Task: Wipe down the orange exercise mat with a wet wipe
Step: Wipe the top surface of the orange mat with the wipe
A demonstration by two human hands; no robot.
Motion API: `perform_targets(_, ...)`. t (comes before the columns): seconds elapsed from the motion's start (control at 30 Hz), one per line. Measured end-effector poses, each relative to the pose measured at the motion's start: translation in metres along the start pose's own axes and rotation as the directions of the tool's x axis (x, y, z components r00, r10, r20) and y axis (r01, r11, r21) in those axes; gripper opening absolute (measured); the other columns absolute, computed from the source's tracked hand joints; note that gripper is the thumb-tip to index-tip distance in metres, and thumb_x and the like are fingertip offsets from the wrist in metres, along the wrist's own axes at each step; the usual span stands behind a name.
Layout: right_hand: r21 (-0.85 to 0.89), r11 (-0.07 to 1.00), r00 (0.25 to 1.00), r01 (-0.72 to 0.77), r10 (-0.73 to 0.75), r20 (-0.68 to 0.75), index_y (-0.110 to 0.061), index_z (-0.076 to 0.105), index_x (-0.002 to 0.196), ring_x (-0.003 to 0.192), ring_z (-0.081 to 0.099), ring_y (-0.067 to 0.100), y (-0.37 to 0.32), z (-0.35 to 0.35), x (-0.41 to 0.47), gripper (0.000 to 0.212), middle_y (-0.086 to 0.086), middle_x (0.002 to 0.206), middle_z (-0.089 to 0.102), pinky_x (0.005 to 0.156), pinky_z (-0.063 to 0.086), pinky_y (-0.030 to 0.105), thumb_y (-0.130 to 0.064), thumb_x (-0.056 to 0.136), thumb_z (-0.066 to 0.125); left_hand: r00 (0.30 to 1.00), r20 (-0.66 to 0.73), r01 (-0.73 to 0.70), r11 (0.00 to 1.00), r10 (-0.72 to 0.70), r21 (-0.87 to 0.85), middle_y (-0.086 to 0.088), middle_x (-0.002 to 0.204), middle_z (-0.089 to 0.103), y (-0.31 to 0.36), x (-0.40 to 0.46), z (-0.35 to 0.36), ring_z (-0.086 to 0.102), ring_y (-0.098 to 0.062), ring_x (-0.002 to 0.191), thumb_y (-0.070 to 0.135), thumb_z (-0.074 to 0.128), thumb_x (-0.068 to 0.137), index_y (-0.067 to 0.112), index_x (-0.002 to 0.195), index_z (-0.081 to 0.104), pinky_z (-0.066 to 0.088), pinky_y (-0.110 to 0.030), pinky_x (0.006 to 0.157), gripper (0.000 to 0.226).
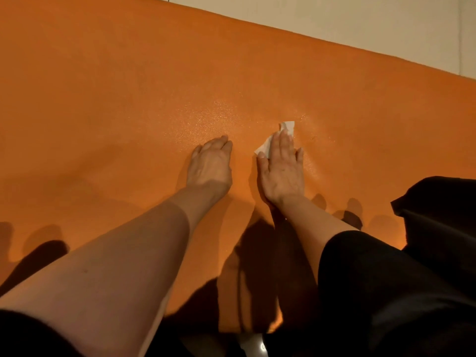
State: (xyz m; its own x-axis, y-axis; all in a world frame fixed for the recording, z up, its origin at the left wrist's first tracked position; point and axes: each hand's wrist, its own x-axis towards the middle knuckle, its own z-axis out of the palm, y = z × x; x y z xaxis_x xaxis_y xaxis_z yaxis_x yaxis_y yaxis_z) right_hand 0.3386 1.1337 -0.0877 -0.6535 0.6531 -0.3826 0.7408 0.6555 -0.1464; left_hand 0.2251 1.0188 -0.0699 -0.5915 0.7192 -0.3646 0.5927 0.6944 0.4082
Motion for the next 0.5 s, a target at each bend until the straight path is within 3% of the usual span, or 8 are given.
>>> perform_targets(0.13, 0.027, 0.949, 0.948, 0.314, -0.315, 0.039, -0.015, -0.001, 0.155, 0.149, -0.01, 0.016, -0.022, 0.004, 0.002, 0.059, 0.004, 0.163, -0.005, 0.118, -0.016, 0.036, -0.041, 0.105, 0.018, 1.0, -0.028, 0.001, 1.0, -0.001, -0.013, 0.004, 0.159, 0.021, 0.003, 0.014, -0.003, 0.017, -0.015, 0.146, 0.012, 0.047, 0.095, 0.018, 0.15, 0.03, 0.009, -0.035, 0.12, 0.058)
perform_targets(0.2, -0.007, 0.918, 0.918, 0.396, -0.395, 0.043, -0.016, -0.001, 0.156, 0.149, -0.008, 0.014, -0.018, -0.001, 0.015, 0.059, 0.002, 0.163, -0.003, 0.118, -0.016, 0.036, -0.042, 0.105, 0.018, 0.999, -0.036, -0.004, 1.0, 0.003, -0.018, 0.004, 0.159, 0.022, 0.005, 0.021, -0.006, 0.017, -0.015, 0.146, 0.012, 0.047, 0.096, 0.019, 0.15, 0.031, 0.009, -0.036, 0.12, 0.057)
perform_targets(0.27, -0.043, 0.931, 0.932, 0.362, -0.362, 0.023, -0.018, -0.003, 0.156, 0.149, -0.008, 0.013, -0.007, -0.009, 0.031, 0.06, 0.001, 0.163, -0.004, 0.119, -0.014, 0.038, -0.043, 0.105, 0.016, 0.999, -0.038, -0.017, 1.0, 0.016, -0.016, 0.003, 0.159, 0.021, 0.005, 0.027, -0.007, 0.017, -0.015, 0.146, 0.01, 0.048, 0.094, 0.018, 0.15, 0.031, 0.008, -0.036, 0.12, 0.059)
perform_targets(0.4, 0.001, 0.995, 0.994, 0.104, -0.104, -0.04, -0.015, -0.003, 0.155, 0.149, -0.01, 0.016, -0.007, -0.014, 0.047, 0.06, 0.004, 0.163, -0.007, 0.119, -0.013, 0.039, -0.043, 0.105, 0.014, 0.997, -0.064, -0.052, 0.999, 0.052, 0.001, 0.001, 0.159, 0.023, 0.0, 0.041, -0.01, 0.019, -0.016, 0.145, 0.004, 0.049, 0.091, 0.016, 0.149, 0.032, 0.011, -0.037, 0.12, 0.062)
perform_targets(0.5, -0.012, 0.958, 0.958, 0.287, -0.287, -0.014, -0.013, -0.002, 0.155, 0.149, -0.011, 0.016, -0.028, -0.009, 0.049, 0.059, 0.004, 0.163, -0.006, 0.119, -0.014, 0.037, -0.04, 0.105, 0.016, 0.995, -0.068, -0.075, 0.997, 0.075, 0.007, 0.001, 0.158, 0.024, -0.001, 0.052, -0.012, 0.02, -0.016, 0.145, 0.006, 0.044, 0.093, 0.018, 0.15, 0.031, 0.012, -0.037, 0.12, 0.059)
